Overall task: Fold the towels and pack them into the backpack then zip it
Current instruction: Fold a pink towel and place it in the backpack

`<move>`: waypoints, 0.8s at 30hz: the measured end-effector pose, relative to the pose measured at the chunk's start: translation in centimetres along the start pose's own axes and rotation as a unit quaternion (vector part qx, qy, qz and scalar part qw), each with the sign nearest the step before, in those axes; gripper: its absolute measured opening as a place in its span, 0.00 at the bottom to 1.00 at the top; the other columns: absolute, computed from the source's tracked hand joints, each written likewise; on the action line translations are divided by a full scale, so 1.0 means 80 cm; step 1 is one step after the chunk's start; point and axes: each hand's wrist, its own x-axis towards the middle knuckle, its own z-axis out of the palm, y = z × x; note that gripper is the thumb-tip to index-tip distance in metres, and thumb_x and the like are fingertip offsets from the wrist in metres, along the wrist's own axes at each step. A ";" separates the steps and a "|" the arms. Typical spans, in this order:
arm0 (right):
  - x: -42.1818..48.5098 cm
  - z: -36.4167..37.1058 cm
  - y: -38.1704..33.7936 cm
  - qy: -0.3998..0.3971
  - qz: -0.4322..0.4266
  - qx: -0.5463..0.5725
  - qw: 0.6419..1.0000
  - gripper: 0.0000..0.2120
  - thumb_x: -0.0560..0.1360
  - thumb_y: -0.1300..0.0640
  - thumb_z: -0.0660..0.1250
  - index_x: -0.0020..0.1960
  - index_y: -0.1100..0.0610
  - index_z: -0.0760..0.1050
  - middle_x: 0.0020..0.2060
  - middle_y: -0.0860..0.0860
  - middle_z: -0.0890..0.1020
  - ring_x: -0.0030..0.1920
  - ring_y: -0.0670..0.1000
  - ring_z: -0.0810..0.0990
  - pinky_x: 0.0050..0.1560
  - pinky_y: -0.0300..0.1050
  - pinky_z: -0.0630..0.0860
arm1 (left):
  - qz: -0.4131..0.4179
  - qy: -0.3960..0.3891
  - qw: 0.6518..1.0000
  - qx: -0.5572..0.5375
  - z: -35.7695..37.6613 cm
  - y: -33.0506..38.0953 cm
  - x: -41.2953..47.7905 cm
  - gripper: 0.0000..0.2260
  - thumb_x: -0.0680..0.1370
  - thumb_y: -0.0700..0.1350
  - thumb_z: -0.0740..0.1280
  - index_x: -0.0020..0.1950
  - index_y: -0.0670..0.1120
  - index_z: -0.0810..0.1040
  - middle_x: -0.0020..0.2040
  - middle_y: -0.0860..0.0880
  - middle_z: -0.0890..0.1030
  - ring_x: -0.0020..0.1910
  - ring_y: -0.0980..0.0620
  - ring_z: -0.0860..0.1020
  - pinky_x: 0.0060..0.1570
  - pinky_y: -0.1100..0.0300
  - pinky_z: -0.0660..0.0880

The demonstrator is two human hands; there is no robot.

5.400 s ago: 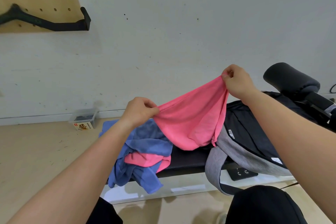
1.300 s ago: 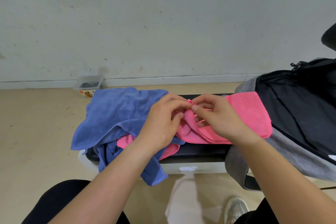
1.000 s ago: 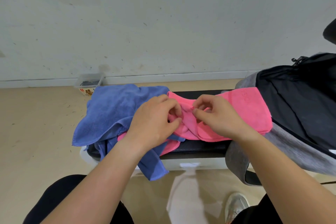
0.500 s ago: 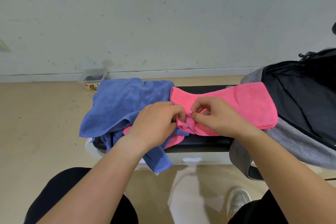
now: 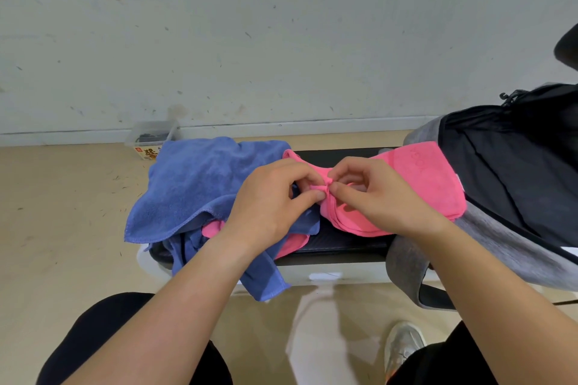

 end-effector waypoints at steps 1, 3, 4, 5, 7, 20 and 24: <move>0.000 0.000 -0.001 0.003 0.001 0.002 1.000 0.02 0.77 0.62 0.68 0.47 0.57 0.79 0.34 0.41 0.81 0.39 0.41 0.80 0.45 0.40 0.78 | 0.004 0.002 1.000 -0.003 0.000 0.001 0.000 0.07 0.74 0.49 0.75 0.44 0.61 0.80 0.37 0.58 0.78 0.37 0.62 0.74 0.38 0.70 0.65; -0.001 -0.001 -0.003 0.006 0.001 0.009 1.000 0.02 0.77 0.62 0.68 0.46 0.57 0.79 0.33 0.40 0.81 0.38 0.41 0.80 0.43 0.37 0.78 | 0.005 0.009 1.000 -0.002 0.001 0.002 -0.001 0.06 0.74 0.49 0.75 0.43 0.61 0.80 0.37 0.58 0.78 0.37 0.63 0.74 0.38 0.70 0.65; -0.001 -0.001 -0.004 0.005 -0.001 0.012 1.000 0.02 0.77 0.63 0.68 0.46 0.58 0.79 0.34 0.41 0.82 0.38 0.41 0.80 0.42 0.37 0.78 | 0.003 0.013 1.000 -0.001 0.001 0.002 -0.001 0.06 0.74 0.49 0.75 0.43 0.60 0.80 0.36 0.59 0.78 0.37 0.63 0.74 0.38 0.70 0.65; -0.002 -0.002 -0.005 0.001 -0.002 0.013 1.000 0.02 0.77 0.64 0.69 0.46 0.59 0.79 0.34 0.41 0.82 0.38 0.41 0.80 0.42 0.37 0.78 | -0.001 0.018 1.000 -0.001 0.001 0.003 -0.002 0.05 0.74 0.49 0.75 0.43 0.59 0.80 0.36 0.59 0.77 0.37 0.63 0.74 0.37 0.71 0.65; -0.003 -0.002 -0.006 -0.008 -0.001 0.014 1.000 0.02 0.77 0.64 0.69 0.47 0.60 0.80 0.35 0.42 0.82 0.39 0.42 0.80 0.43 0.39 0.78 | -0.010 0.025 1.000 -0.002 0.002 0.003 -0.002 0.05 0.74 0.49 0.75 0.43 0.58 0.80 0.35 0.59 0.77 0.36 0.63 0.74 0.37 0.70 0.65; -0.004 -0.022 -0.037 0.047 -0.027 -0.001 0.999 0.07 0.72 0.71 0.70 0.44 0.61 0.78 0.39 0.50 0.82 0.40 0.43 0.79 0.46 0.34 0.73 | -0.016 0.079 0.997 -0.007 -0.003 0.009 0.016 0.13 0.68 0.63 0.72 0.45 0.58 0.77 0.46 0.59 0.76 0.49 0.58 0.74 0.48 0.67 0.69; 0.012 -0.066 -0.079 0.089 -0.021 0.026 0.996 0.12 0.72 0.75 0.66 0.43 0.58 0.74 0.37 0.50 0.78 0.39 0.47 0.74 0.41 0.38 0.70 | -0.037 0.022 0.996 0.076 -0.019 0.008 0.036 0.15 0.69 0.57 0.73 0.51 0.54 0.74 0.46 0.56 0.81 0.47 0.52 0.77 0.48 0.52 0.74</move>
